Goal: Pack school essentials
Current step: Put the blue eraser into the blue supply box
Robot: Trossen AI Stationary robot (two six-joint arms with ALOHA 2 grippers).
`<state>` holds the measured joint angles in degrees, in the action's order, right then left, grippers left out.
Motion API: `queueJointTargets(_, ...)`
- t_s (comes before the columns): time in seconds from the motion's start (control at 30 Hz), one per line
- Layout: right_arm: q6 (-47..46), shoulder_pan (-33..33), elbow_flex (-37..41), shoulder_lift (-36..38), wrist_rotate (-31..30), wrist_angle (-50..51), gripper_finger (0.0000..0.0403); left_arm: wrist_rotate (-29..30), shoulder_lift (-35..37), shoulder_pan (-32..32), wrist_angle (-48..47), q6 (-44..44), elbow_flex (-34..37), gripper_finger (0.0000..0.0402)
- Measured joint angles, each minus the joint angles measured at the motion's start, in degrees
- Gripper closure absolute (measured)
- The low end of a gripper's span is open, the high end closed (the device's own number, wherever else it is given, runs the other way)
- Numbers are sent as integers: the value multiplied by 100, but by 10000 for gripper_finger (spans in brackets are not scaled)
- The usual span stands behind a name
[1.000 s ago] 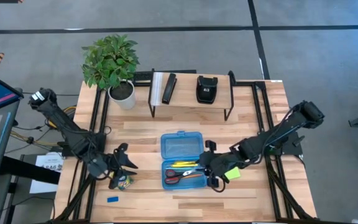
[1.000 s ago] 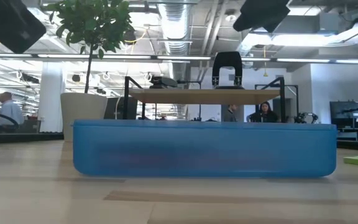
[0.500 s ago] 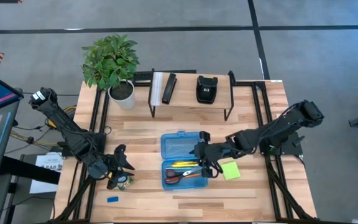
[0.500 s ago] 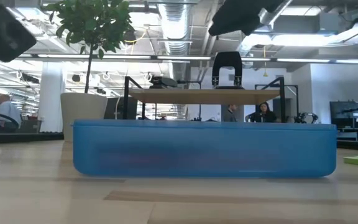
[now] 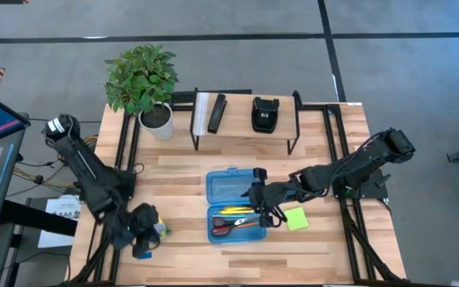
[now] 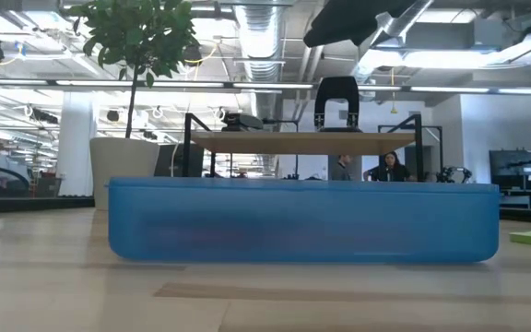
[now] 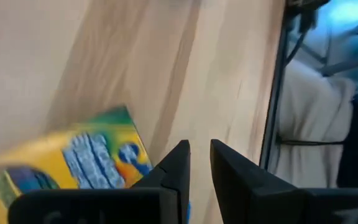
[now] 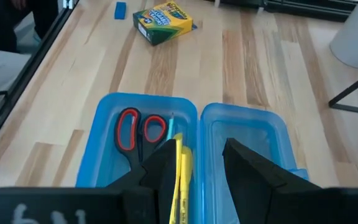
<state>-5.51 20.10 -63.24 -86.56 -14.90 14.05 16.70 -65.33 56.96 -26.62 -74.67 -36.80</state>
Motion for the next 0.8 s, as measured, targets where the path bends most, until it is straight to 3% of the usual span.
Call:
queueJointTargets(0.23, 6, 13, 0, 0, 2, 3, 248, -433, -1309, 596, -628, -887, -959, 344)
queueJointTargets(0.37, 3, 11, 0, 0, 2, -34, 248, -1063, -1961, 742, -702, -1003, -1237, 300)
queueJointTargets(0.6, 1, 3, -2, 0, 2, -147, 248, -1651, -2789, 840, -966, -942, -1338, 203)
queueJointTargets(0.8, 1, 0, -2, 0, 2, -199, 248, -1582, -2937, 840, -1153, -783, -1353, 179)
